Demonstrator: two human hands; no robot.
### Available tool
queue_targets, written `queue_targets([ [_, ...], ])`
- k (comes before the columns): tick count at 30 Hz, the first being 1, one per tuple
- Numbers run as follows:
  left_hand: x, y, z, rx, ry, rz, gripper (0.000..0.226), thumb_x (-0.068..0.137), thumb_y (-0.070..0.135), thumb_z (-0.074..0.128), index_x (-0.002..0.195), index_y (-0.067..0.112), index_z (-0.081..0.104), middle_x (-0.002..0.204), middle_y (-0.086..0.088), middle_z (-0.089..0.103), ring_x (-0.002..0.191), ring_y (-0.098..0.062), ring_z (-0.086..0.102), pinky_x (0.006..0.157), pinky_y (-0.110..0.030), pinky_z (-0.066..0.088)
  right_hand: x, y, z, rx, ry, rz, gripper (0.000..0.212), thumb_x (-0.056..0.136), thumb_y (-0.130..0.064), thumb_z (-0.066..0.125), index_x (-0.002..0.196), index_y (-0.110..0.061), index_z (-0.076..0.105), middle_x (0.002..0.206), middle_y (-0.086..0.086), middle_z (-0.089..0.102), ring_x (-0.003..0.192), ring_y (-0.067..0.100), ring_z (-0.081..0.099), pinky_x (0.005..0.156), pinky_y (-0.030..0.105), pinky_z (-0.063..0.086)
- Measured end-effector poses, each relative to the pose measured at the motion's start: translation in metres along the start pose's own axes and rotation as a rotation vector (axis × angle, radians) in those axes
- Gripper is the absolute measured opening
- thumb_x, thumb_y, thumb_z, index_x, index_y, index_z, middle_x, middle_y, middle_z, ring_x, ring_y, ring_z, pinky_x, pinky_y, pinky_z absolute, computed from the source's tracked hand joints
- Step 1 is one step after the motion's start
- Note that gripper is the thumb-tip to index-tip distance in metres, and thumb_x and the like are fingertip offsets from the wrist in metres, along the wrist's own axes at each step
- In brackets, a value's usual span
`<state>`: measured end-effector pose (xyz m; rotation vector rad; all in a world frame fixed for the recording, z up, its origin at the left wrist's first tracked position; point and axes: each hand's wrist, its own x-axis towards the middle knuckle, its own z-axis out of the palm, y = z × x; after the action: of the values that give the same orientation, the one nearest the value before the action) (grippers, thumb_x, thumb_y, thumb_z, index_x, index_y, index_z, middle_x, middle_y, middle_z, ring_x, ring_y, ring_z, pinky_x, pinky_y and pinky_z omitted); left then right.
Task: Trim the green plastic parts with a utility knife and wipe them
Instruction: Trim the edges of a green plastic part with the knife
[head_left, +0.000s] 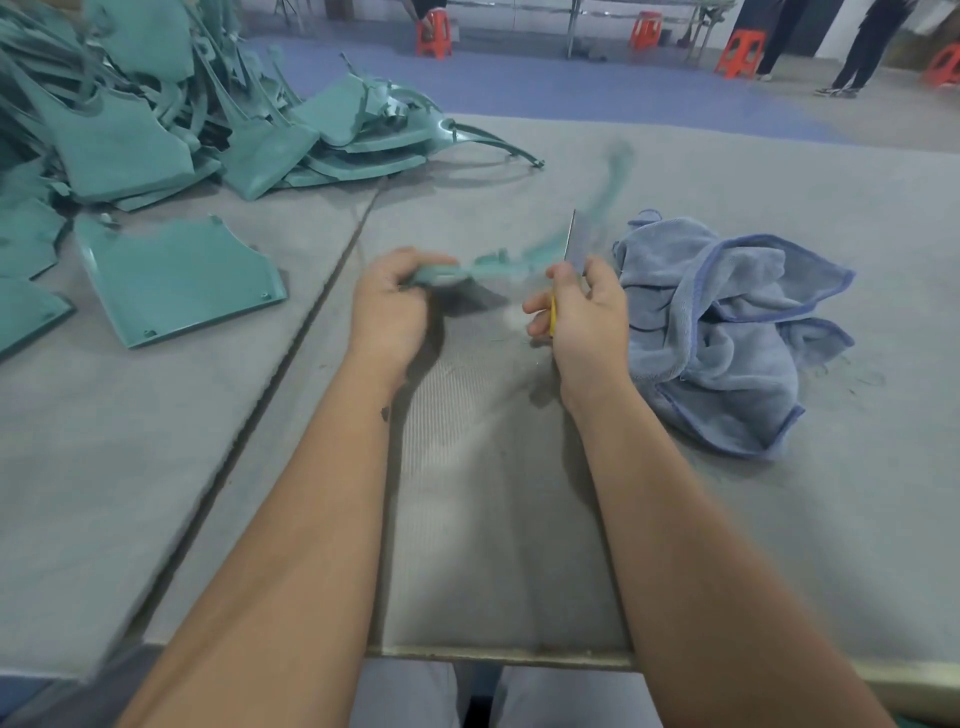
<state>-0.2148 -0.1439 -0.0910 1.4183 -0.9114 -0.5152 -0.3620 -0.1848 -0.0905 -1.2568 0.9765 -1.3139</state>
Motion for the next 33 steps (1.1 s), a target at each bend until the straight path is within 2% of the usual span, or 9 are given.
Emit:
queue_targets([
  [2, -0.002, -0.004, 0.003, 0.340, -0.042, 0.099, 0.056, 0.079, -0.017, 0.047, 0.094, 0.031, 0.071, 0.146, -0.010, 0.043, 0.137, -0.024, 0.034, 0.113, -0.028, 0.028, -0.001, -0.002, 0.001, 0.033, -0.024, 0.014, 0.016, 0.102, -0.020, 0.041, 0.089, -0.017, 0.049, 0.056, -0.002, 0.062, 0.039, 0.010, 0.046, 0.044, 0.025, 0.039],
  [4, -0.005, -0.004, 0.005, 0.465, -0.049, 0.100, 0.058, 0.082, -0.012, 0.048, 0.112, 0.033, 0.067, 0.159, -0.011, 0.019, 0.146, -0.025, 0.016, 0.119, -0.029, 0.013, -0.001, -0.002, 0.001, 0.037, -0.060, 0.044, 0.014, 0.103, -0.022, 0.042, 0.096, -0.016, 0.052, 0.060, 0.001, 0.065, 0.038, 0.010, 0.048, 0.043, 0.023, 0.041],
  [7, -0.006, -0.004, 0.007, 0.360, 0.083, 0.018, 0.077, 0.088, 0.008, 0.060, 0.152, 0.027, 0.022, 0.162, -0.010, -0.001, 0.140, -0.010, 0.020, 0.104, -0.012, 0.020, -0.003, -0.003, 0.003, 0.026, -0.111, 0.064, 0.015, 0.102, -0.019, 0.044, 0.110, -0.010, 0.054, 0.068, 0.006, 0.063, 0.040, 0.011, 0.051, 0.042, 0.020, 0.042],
  [9, -0.006, -0.002, 0.009, 0.119, 0.120, -0.134, 0.085, 0.090, 0.011, 0.059, 0.154, 0.025, 0.006, 0.158, -0.009, 0.023, 0.134, -0.014, 0.038, 0.106, -0.025, 0.034, -0.004, -0.003, 0.004, 0.016, -0.133, 0.048, 0.013, 0.102, -0.015, 0.044, 0.100, -0.011, 0.056, 0.071, 0.007, 0.058, 0.043, 0.013, 0.053, 0.042, 0.017, 0.042],
  [11, -0.005, 0.005, 0.011, -0.333, 0.061, -0.311, 0.064, 0.090, 0.000, 0.048, 0.149, 0.012, 0.023, 0.127, -0.014, 0.061, 0.110, -0.023, 0.063, 0.085, -0.032, 0.055, -0.005, -0.004, 0.003, 0.006, -0.152, 0.038, 0.016, 0.102, -0.014, 0.043, 0.093, -0.015, 0.057, 0.072, 0.008, 0.056, 0.046, 0.014, 0.054, 0.043, 0.016, 0.041],
  [14, -0.010, 0.013, 0.016, -0.662, -0.087, -0.391, 0.026, 0.091, 0.007, 0.038, 0.108, 0.000, 0.057, 0.088, -0.013, 0.073, 0.086, -0.033, 0.072, 0.067, -0.030, 0.058, -0.004, -0.001, 0.004, -0.043, -0.180, 0.021, 0.017, 0.101, -0.012, 0.044, 0.092, -0.015, 0.058, 0.075, 0.006, 0.055, 0.047, 0.010, 0.054, 0.045, 0.014, 0.041],
  [18, -0.014, 0.011, 0.026, -0.556, -0.185, -0.396, 0.030, 0.100, 0.030, 0.044, 0.101, 0.007, 0.062, 0.088, -0.015, 0.075, 0.081, -0.029, 0.073, 0.067, -0.031, 0.059, -0.003, 0.004, 0.005, -0.149, -0.227, -0.064, 0.016, 0.098, -0.008, 0.049, 0.094, -0.014, 0.063, 0.068, -0.006, 0.057, 0.048, 0.004, 0.050, 0.050, 0.015, 0.041],
  [27, -0.010, 0.011, 0.022, -0.665, -0.032, -0.430, 0.012, 0.089, -0.006, 0.055, 0.095, 0.004, 0.059, 0.091, -0.011, 0.069, 0.070, -0.015, 0.071, 0.059, -0.023, 0.057, 0.003, 0.006, 0.004, -0.095, -0.061, 0.067, 0.049, 0.098, -0.047, 0.034, 0.084, -0.012, 0.065, 0.054, -0.002, 0.047, 0.046, 0.008, 0.038, 0.052, 0.025, 0.028],
  [33, -0.006, 0.009, 0.017, -0.814, -0.032, -0.482, 0.014, 0.089, -0.006, 0.057, 0.101, 0.001, 0.060, 0.091, -0.012, 0.069, 0.082, -0.019, 0.068, 0.061, -0.022, 0.058, 0.001, 0.008, 0.008, -0.199, -0.193, -0.024, 0.031, 0.099, -0.030, 0.048, 0.072, -0.017, 0.054, 0.059, -0.010, 0.045, 0.055, 0.005, 0.038, 0.059, 0.025, 0.031],
])
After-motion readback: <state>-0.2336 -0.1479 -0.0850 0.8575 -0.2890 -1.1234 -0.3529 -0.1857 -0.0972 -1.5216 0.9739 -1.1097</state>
